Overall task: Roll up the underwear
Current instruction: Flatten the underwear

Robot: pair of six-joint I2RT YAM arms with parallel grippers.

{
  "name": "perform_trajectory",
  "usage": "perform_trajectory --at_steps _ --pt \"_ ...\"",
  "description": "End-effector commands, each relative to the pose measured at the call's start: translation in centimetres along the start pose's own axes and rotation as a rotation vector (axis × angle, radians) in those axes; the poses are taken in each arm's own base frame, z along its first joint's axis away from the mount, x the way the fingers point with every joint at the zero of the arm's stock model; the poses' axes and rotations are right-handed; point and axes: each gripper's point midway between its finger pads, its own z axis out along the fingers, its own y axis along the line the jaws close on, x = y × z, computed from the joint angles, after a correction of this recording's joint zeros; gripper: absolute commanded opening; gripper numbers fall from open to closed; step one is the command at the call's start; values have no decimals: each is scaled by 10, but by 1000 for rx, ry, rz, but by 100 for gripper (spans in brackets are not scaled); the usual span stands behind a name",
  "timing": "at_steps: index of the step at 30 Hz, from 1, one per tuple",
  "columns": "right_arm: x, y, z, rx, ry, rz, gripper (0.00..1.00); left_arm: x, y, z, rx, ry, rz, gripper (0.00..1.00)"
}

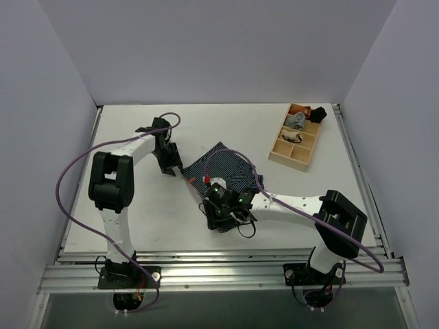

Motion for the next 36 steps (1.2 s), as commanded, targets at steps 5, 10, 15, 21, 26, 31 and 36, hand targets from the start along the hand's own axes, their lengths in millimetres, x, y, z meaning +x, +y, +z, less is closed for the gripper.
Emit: perform_trajectory --at_steps 5,10,15,21,26,31,36 --pt "18 -17 12 131 -9 -6 31 -26 -6 10 56 -33 62 41" --pt "28 -27 12 194 -8 -45 28 -21 -6 22 69 1 65 25" --pt "16 -19 3 193 -50 -52 27 -19 -5 23 66 8 68 15" --pt "-1 -11 -11 193 -99 -57 26 -16 -4 25 70 22 60 15" --pt "-9 -10 -17 207 -128 -48 26 -15 -4 25 69 25 60 15" --pt "3 -23 -6 245 -93 -51 26 -12 -1 28 64 36 59 16" --pt "18 -34 8 269 -63 -48 24 -11 0 28 62 42 59 15"
